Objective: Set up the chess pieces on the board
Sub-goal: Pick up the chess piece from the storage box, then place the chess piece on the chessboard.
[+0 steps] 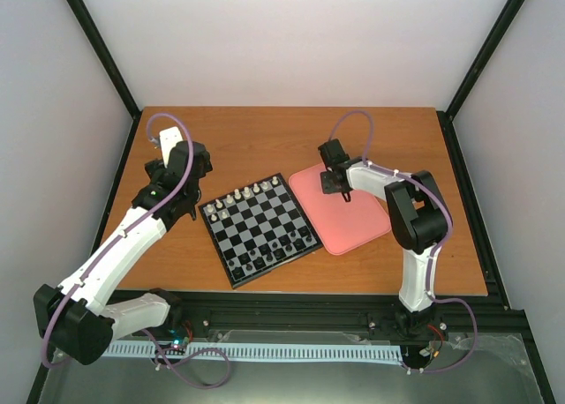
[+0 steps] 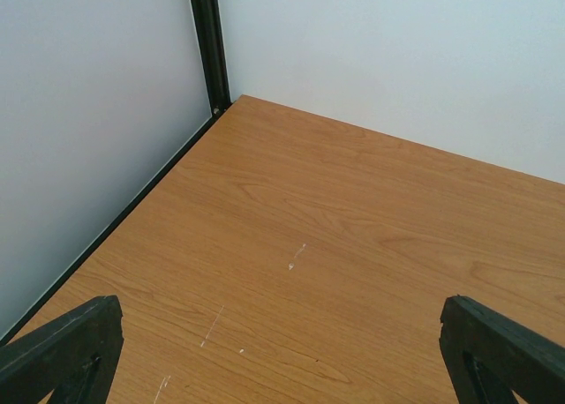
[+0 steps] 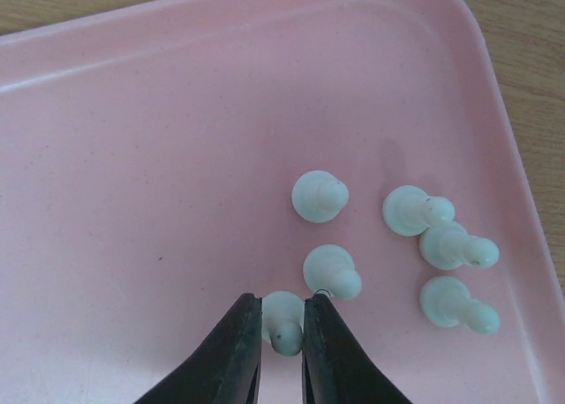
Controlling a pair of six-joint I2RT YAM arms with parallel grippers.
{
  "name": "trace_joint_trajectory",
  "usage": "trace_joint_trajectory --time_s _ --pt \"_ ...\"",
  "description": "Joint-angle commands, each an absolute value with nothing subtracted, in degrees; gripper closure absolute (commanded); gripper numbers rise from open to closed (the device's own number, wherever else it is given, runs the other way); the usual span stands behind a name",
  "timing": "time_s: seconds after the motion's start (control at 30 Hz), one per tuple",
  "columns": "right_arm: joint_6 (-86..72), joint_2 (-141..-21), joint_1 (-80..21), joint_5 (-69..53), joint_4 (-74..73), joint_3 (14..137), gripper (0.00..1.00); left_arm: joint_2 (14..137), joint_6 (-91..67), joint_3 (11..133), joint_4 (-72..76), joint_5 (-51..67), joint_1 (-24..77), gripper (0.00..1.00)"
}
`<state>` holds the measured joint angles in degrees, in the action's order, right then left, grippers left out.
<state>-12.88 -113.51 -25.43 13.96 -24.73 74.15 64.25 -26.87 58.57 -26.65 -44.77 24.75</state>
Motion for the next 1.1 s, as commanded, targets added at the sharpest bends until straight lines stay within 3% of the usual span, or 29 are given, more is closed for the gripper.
trace_joint_trajectory --time_s 0.0,0.37,0.7,1.07 --pt "-13.1 -113.9 -25.4 14.1 -24.8 75.0 0.86 64.1 -27.6 60.8 -25.8 -45.1 24.3 0.00" --pt "-13.6 -110.2 -26.0 12.1 -25.1 74.5 0.92 63.6 -27.7 60.9 -26.2 -45.1 24.3 0.00" --pt "-11.9 -103.8 -32.4 8.0 -25.8 76.3 0.92 62.0 -27.8 60.8 -26.6 -44.8 24.3 0.00" --pt "-8.8 -113.1 -46.4 3.6 -29.5 91.1 0.92 59.4 -28.0 60.8 -27.3 -45.0 24.4 0.00"
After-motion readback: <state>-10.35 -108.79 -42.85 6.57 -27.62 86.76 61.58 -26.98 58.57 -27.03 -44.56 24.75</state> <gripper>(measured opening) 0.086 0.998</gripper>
